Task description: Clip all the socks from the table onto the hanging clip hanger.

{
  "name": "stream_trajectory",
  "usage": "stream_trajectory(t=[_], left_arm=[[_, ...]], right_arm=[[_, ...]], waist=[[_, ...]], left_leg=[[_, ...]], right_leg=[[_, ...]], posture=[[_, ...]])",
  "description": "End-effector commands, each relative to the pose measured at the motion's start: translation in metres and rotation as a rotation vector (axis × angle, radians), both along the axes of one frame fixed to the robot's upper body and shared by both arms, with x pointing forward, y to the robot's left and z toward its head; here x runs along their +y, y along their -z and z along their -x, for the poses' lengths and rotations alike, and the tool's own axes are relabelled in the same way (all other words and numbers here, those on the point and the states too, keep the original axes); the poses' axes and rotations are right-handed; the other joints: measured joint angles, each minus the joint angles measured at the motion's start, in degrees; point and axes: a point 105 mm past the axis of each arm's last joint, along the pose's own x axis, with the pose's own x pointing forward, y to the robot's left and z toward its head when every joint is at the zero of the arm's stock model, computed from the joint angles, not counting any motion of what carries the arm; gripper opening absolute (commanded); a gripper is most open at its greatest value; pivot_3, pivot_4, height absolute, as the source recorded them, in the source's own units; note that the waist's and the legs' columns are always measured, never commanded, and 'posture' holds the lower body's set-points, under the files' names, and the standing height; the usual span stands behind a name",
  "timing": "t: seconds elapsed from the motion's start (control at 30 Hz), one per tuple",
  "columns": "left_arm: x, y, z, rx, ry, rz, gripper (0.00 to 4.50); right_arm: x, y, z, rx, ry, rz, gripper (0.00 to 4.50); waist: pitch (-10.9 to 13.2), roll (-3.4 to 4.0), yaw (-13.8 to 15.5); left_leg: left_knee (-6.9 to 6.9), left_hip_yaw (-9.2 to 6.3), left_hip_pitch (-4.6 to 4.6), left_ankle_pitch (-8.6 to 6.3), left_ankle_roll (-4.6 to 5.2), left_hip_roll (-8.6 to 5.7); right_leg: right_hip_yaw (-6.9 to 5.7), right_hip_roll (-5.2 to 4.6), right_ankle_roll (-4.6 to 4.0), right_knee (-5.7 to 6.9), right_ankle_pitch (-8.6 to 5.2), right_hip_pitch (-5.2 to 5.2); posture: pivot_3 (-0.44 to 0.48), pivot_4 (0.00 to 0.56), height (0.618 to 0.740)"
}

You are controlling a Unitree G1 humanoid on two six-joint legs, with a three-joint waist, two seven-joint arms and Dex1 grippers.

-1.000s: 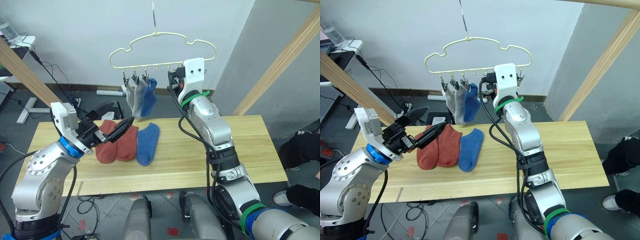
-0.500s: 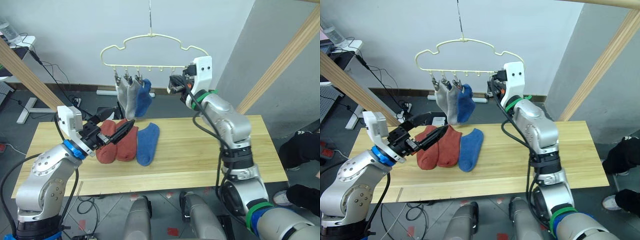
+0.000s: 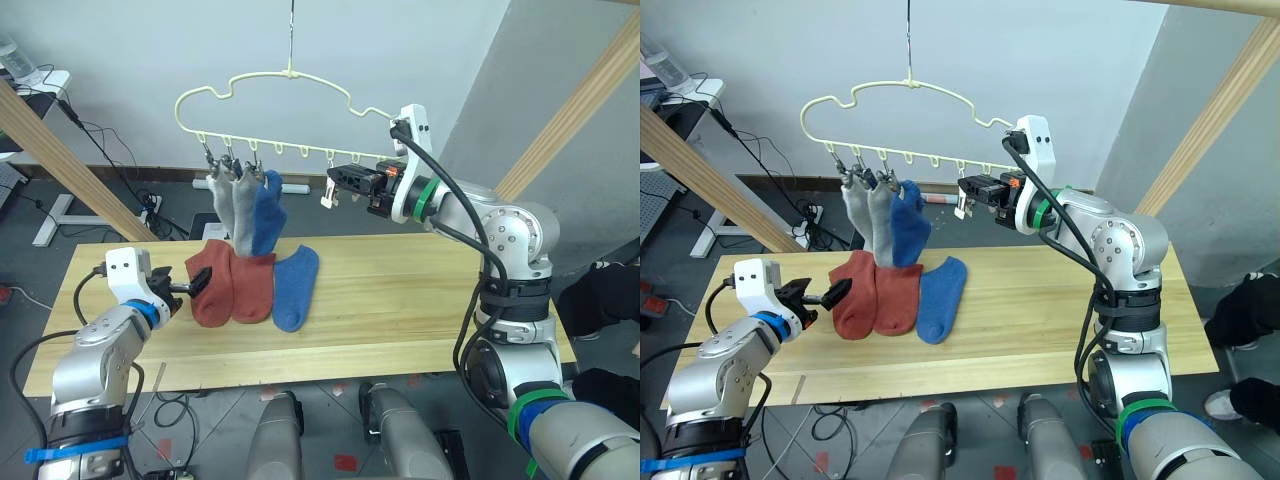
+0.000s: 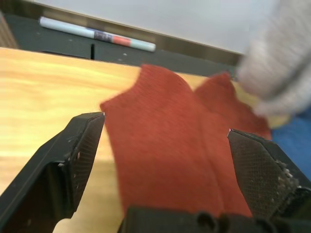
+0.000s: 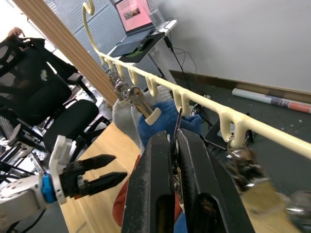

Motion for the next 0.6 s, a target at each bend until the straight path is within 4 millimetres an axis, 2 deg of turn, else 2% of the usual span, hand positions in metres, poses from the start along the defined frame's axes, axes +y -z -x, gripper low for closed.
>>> stream_trajectory(t=[0.03, 0.13, 0.3, 0.43, 0.6], left_arm=[[0.007, 0.010, -0.006, 0.013, -0.010, -0.014, 4.50], [0.013, 0.014, -0.017, -0.001, -0.039, -0.030, 4.50], [0.008, 0.027, -0.035, 0.030, -0.026, 0.015, 4.50], [0.008, 0.026, -0.043, 0.015, -0.037, 0.034, 4.50], [0.003, 0.036, -0.047, 0.043, -0.044, 0.107, 4.50]], right_arm=[[0.007, -0.021, 0.011, -0.077, -0.058, -0.028, 0.15], [0.006, -0.020, 0.009, -0.083, -0.047, -0.013, 0.15], [0.007, -0.021, 0.009, -0.080, -0.042, -0.017, 0.15], [0.006, -0.021, 0.010, -0.081, -0.038, -0.018, 0.15], [0.007, -0.020, 0.011, -0.079, -0.031, -0.016, 0.15]], waist=[[0.00, 0.00, -0.02], [0.00, 0.00, -0.02], [0.00, -0.01, 0.00], [-0.01, -0.01, -0.19], [-0.01, -0.01, -0.11]], left_leg=[[0.01, 0.00, -0.06, 0.00, 0.00, -0.02], [0.00, 0.00, -0.16, 0.00, 0.00, -0.01], [0.05, -0.13, -0.29, 0.00, 0.00, 0.00], [0.04, -0.14, -0.31, 0.00, 0.01, 0.00], [0.04, -0.41, -0.34, 0.00, 0.00, 0.00]], right_leg=[[-0.01, -0.02, 0.00, -0.01, 0.00, -0.04], [-0.01, -0.04, 0.00, 0.01, 0.01, -0.18], [-0.20, -0.04, -0.01, 0.12, 0.02, -0.30], [-0.21, -0.06, -0.07, 0.12, 0.06, -0.30], [-0.50, -0.06, -0.09, 0.21, 0.07, -0.29]], posture=[[0.018, 0.296, 0.740], [0.005, 0.299, 0.740], [-0.004, 0.300, 0.740], [-0.011, 0.295, 0.740], [-0.012, 0.294, 0.740]])
